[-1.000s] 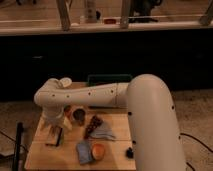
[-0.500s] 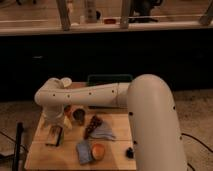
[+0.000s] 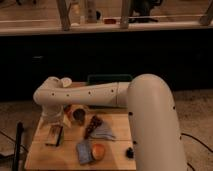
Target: Place eraser in plastic cup
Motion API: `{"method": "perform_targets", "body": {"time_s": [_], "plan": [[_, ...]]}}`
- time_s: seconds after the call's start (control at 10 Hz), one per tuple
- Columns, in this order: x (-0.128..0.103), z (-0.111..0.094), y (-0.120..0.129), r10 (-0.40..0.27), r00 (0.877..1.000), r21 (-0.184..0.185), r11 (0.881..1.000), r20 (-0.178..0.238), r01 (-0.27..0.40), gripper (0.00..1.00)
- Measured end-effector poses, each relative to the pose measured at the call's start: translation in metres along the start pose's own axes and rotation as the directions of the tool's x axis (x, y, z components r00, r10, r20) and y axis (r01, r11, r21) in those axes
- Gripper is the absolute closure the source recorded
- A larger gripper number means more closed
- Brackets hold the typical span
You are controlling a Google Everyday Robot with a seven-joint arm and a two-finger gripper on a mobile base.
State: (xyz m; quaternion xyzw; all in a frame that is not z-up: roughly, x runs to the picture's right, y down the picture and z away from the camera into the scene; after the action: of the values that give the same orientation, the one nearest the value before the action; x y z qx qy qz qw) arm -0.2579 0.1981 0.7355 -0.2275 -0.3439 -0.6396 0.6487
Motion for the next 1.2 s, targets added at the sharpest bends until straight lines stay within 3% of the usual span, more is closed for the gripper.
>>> {"method": "perform_targets", "body": {"time_s": [1.2], "plan": [[0.0008,-0.0014,-0.0016,-0.010,1.000,0.000,1.000,-0.004,0.010,0.20]]}}
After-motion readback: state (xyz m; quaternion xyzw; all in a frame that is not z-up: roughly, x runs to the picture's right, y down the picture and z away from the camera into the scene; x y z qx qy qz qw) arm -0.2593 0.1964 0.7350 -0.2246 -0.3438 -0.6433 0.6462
